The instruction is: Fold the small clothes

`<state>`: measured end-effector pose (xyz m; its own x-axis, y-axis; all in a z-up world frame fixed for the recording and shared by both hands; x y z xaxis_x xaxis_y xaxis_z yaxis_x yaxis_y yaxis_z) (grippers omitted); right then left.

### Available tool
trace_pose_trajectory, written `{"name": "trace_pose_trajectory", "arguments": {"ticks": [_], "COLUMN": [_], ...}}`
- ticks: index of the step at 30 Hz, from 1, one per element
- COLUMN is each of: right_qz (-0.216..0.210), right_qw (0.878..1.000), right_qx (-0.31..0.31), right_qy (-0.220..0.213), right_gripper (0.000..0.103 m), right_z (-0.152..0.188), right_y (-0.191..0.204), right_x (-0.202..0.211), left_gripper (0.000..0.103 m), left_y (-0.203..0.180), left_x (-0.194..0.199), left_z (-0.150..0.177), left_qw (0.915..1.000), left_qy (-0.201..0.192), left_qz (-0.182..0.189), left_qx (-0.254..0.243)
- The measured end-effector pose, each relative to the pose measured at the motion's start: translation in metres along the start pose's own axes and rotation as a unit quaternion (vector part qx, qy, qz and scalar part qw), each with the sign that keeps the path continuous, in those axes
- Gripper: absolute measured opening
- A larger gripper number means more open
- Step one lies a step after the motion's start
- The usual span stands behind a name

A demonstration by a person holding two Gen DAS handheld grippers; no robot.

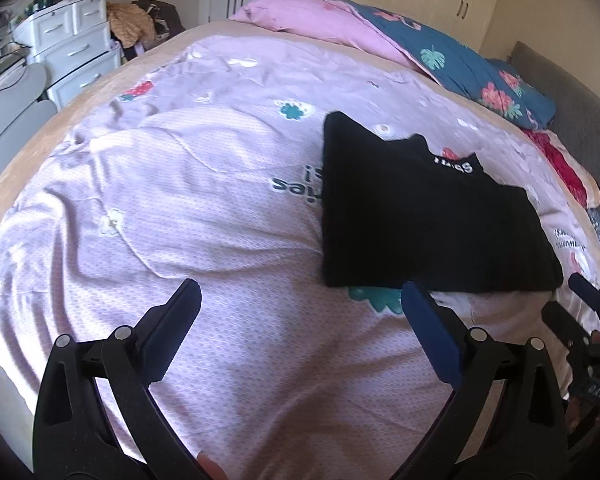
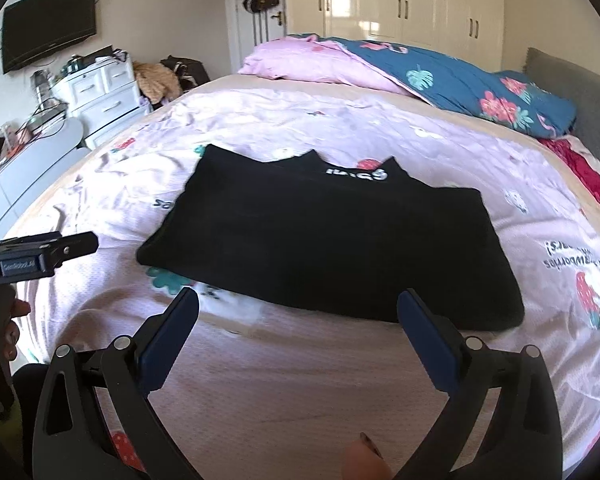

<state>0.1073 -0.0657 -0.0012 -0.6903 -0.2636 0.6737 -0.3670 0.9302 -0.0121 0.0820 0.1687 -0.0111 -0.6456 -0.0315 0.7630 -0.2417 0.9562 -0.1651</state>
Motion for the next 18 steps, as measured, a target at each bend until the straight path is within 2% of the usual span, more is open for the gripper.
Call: {"name": "trace_pose_trajectory", "arguments": {"ticks": [10,18], "right_qz": [-0.016,-0.016], "right_qw": [0.999,0.998], "right_qx": [0.031,0.062], "right_qy": [0.003,0.018], "right_gripper": [0.099,0.099], "right_z": [-0.009,-0.010], "right_y": [0.034,0.057], "right_x": [-0.009,-0.031], "left_gripper": [0.094,0.094], "left_y": [0.017,0.019], "left_x": [0.003,-0.008], "left_z": [-0.021,-0.047], "left_qw": [0.9995,0.9992], "left_qy": [-0.017,-0.022], "left_qz": [-0.017,-0.021], "left_qx": [0.021,0.025]}}
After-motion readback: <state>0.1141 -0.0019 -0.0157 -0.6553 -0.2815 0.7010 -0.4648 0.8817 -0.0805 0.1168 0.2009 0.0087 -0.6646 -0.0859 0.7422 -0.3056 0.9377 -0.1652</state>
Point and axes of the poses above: each gripper's, at about its wrist camera, not at the fingertips, and x roughly against the way its jaws point, y to its left, z to its underside, the point moved 3 cm from there along -x, roughly the way its jaws point, and after that the axes turned 1 degree about x, right-handed, at the moved point
